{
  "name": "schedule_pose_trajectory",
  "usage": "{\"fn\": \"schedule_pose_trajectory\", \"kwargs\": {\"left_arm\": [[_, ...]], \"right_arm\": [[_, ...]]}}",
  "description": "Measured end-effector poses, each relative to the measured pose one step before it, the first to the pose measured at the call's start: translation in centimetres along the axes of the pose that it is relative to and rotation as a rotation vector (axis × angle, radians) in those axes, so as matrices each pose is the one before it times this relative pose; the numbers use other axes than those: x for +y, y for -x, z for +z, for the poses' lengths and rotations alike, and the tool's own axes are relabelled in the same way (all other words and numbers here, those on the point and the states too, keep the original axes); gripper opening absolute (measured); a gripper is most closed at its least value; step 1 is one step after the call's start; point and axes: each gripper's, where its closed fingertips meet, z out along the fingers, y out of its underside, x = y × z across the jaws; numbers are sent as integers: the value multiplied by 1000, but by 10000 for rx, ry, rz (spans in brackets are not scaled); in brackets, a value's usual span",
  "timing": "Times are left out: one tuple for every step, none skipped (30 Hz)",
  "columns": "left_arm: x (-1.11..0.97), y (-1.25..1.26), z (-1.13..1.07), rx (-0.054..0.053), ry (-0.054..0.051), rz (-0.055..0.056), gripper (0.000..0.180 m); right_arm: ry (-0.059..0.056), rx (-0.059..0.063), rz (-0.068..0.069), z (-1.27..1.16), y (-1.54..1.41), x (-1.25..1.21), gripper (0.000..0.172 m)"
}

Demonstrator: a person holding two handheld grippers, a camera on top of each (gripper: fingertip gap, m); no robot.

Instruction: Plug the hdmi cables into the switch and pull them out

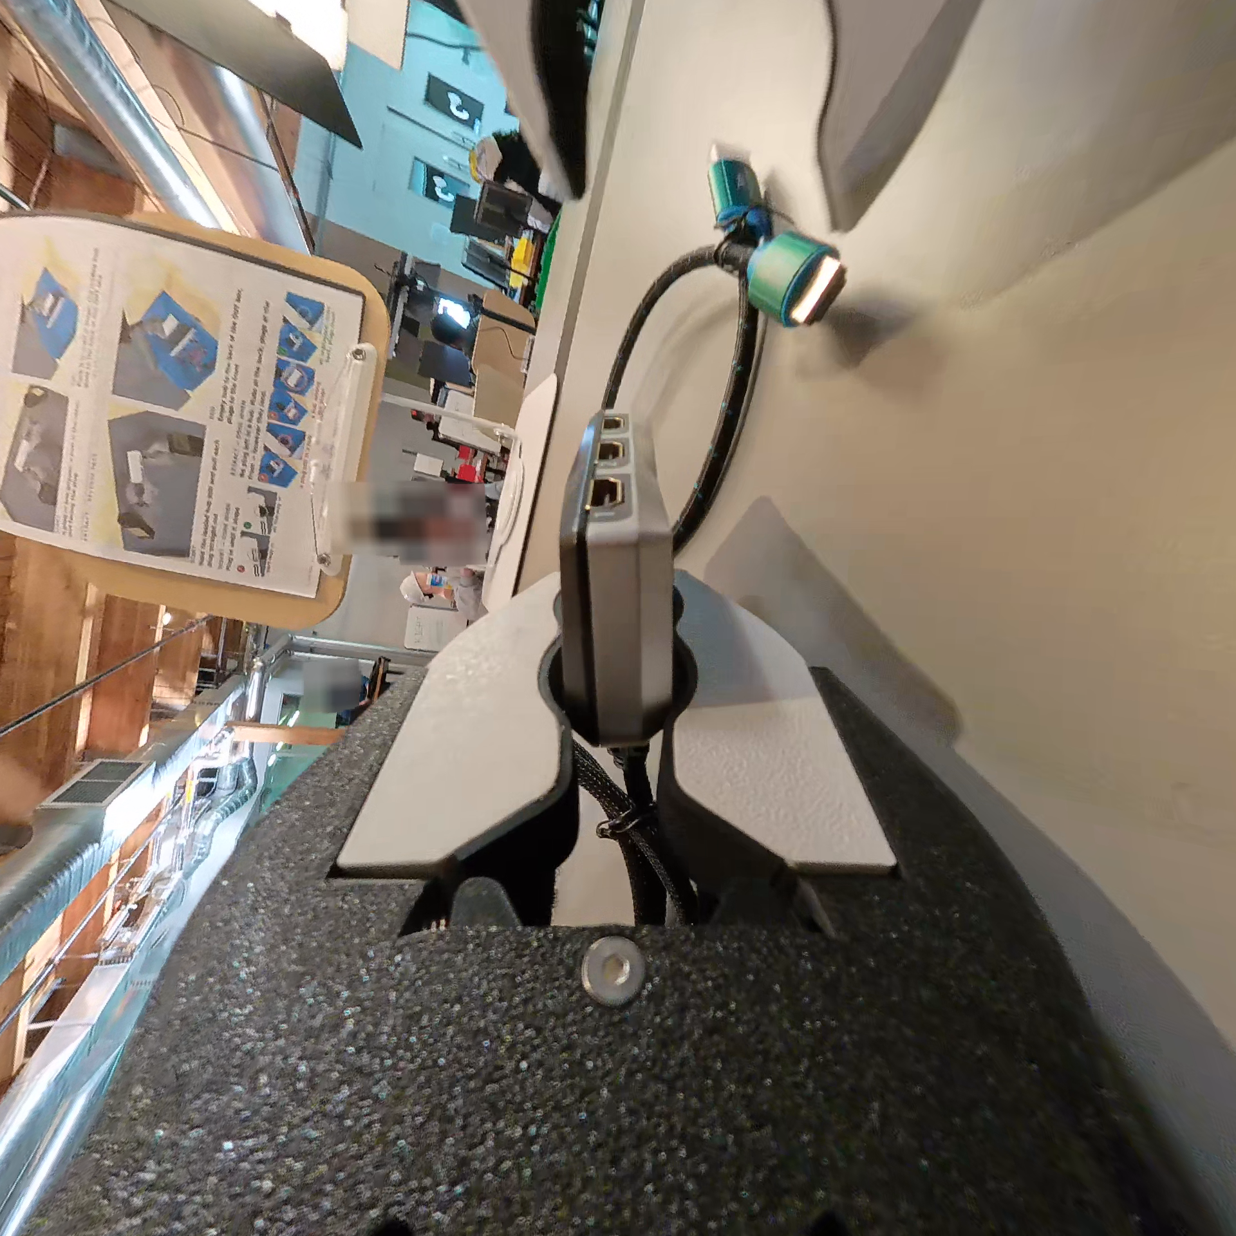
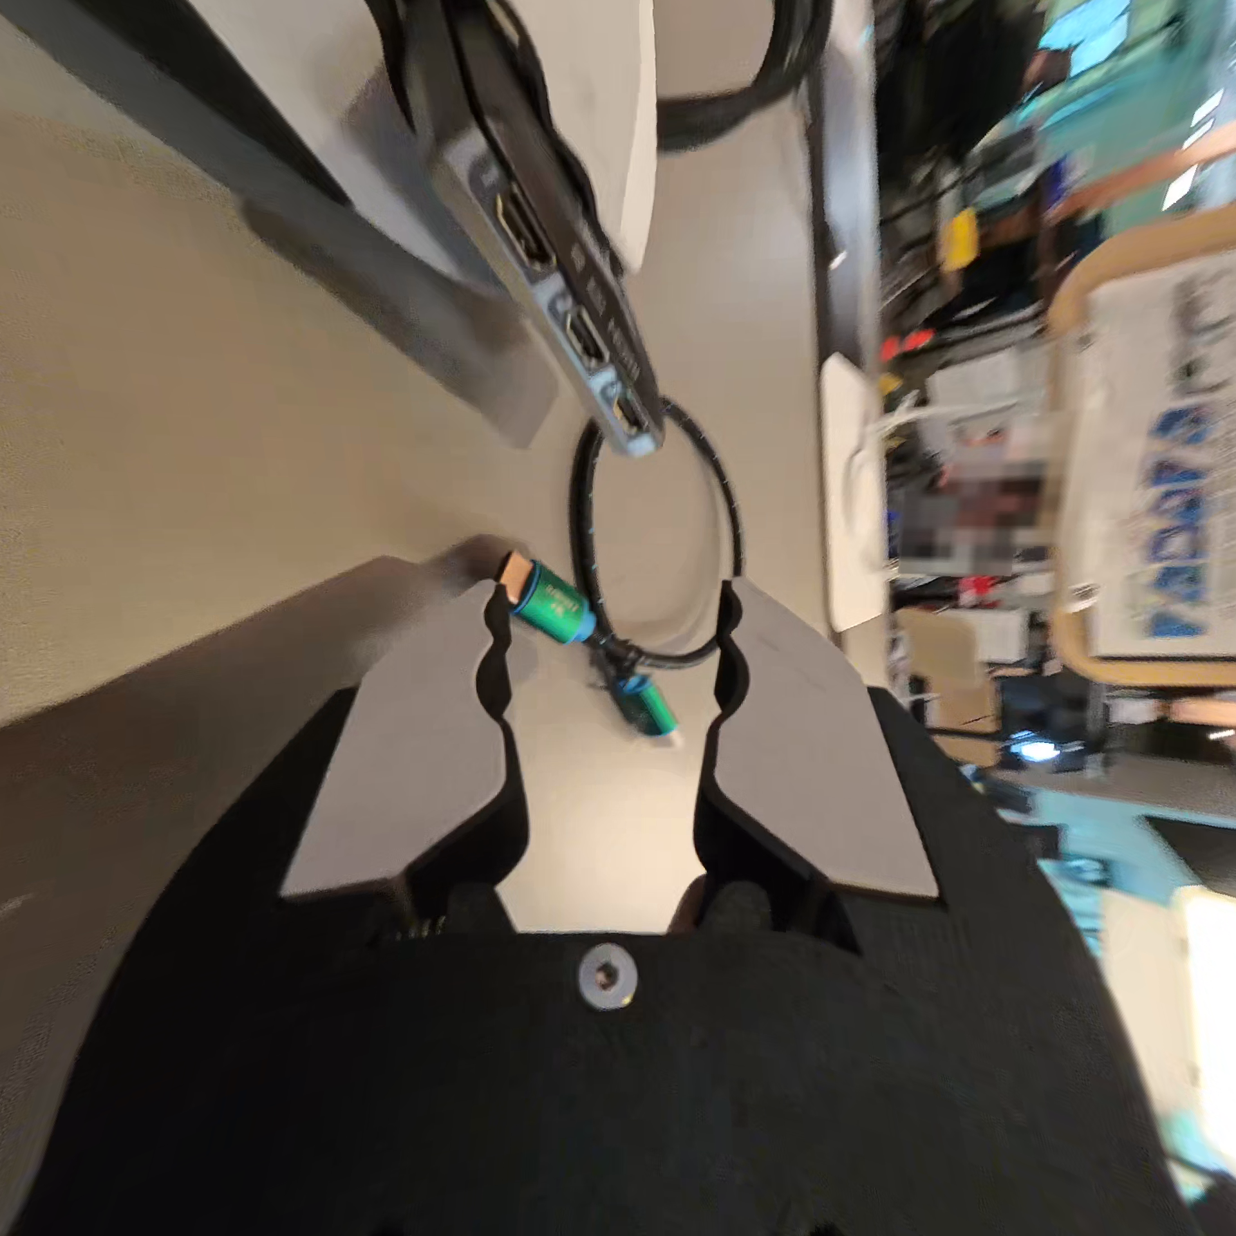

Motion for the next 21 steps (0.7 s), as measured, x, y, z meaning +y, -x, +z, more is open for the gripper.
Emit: {"fn": "schedule_pose_trajectory", "kwargs": {"left_arm": [[-307, -32, -68, 14, -145, 35, 23], [-310, -75, -63, 33, -145, 55, 23], [-329, -110, -78, 53, -142, 43, 23], [-360, -135, -76, 67, -165, 24, 23], [-326, -99, -76, 45, -133, 16, 23], [-248, -55, -47, 17, -60, 21, 23], [-239, -52, -74, 21, -66, 35, 23], [-286, -101, -113, 64, -131, 24, 23], [-359, -219, -162, 166, -212, 2, 23], [-318, -306, -182, 250, -218, -46, 23], [-56, -140, -144, 152, -74, -135, 23], [341, 150, -144, 17, 170, -206, 23], [393, 21, -279, 167, 136, -244, 23], [434, 116, -461, 192, 104, -417, 33], [578, 128, -641, 281, 152, -670, 38], [645, 253, -812, 239, 172, -882, 39], [533, 342, -962, 204, 82, -1064, 39], [331, 361, -1076, 213, -21, -1293, 40], [136, 237, -1085, 299, -70, -1512, 40], [2, -52, -974, 474, -78, -1760, 42], [84, -117, -702, 480, 38, -2080, 41]], "right_arm": [[-320, 482, -500, -207, -351, -667, 58], [-267, 372, -408, -89, -261, -680, 58], [-228, 262, -304, 72, -157, -665, 58], [-153, 116, -236, 224, 43, -566, 59], [-36, -32, -234, 380, 266, -391, 60], [39, -48, -257, 480, 335, -260, 61], [20, -18, -247, 507, 306, -243, 61], [-34, 12, -184, 480, 265, -270, 58], [-44, 66, -125, 442, 174, -243, 51], [-33, 153, -108, 363, 45, -165, 47], [-51, 110, -85, 245, 66, -140, 43], [-73, 84, 89, 175, 49, -164, 40], [-12, 34, 207, 153, 67, -35, 36], [14, 62, 164, 131, 27, 81, 33], [-5, 164, 80, 72, -88, 128, 29], [21, 203, 29, 49, -139, 196, 25], [46, 199, 11, 38, -154, 247, 22], [45, 196, 6, 14, -176, 241, 22], [42, 181, -12, -4, -165, 211, 22], [25, 177, -31, -7, -170, 154, 22], [-16, 169, -46, -4, -159, 48, 22]]}}
